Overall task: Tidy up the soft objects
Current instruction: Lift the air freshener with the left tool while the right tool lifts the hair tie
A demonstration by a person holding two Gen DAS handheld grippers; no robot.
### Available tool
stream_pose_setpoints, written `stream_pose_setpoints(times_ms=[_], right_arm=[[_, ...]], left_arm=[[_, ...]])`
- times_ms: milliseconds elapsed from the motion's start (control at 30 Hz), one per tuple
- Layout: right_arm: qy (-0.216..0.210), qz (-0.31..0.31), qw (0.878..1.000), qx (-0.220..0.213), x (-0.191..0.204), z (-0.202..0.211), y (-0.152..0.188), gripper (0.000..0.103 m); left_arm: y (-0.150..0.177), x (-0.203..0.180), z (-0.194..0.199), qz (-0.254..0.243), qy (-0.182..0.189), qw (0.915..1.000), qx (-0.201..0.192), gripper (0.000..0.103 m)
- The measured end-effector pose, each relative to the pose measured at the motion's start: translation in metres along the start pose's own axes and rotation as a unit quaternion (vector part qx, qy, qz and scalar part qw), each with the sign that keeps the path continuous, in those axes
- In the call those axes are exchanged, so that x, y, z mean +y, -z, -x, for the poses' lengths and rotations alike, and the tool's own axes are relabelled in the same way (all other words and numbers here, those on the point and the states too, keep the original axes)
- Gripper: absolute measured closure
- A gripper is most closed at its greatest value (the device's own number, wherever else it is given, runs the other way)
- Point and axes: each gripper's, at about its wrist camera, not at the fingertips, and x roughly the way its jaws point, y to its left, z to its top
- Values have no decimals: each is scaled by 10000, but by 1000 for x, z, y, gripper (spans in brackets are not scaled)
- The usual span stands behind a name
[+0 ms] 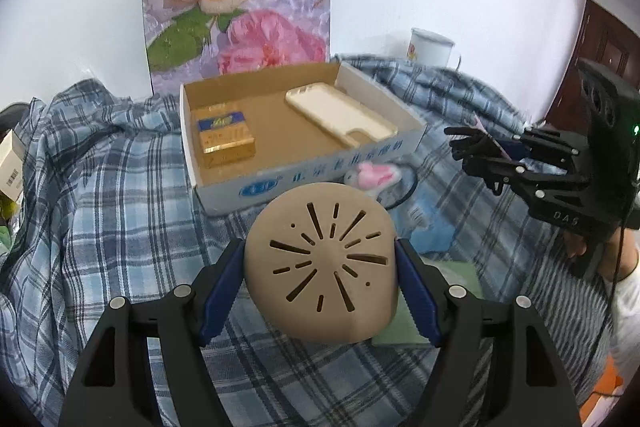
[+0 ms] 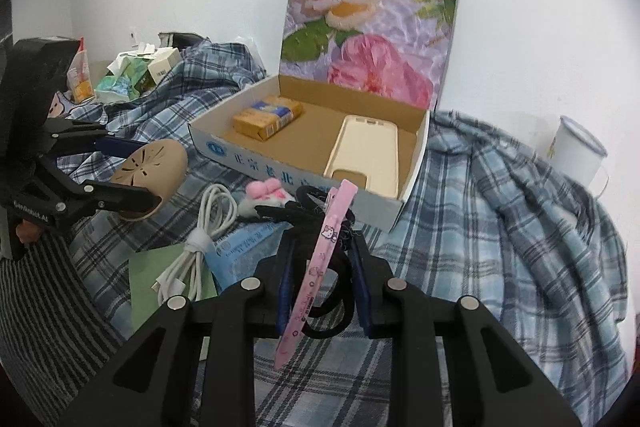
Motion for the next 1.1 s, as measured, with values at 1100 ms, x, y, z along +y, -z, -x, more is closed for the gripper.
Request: stream_pose_setpoints(times_ms=[1100], right_arm=[[201,403,9863,-1585,17,118,-117,78]], left_arm=[[-111,-15,127,-76,-263,9861,-1641,27]])
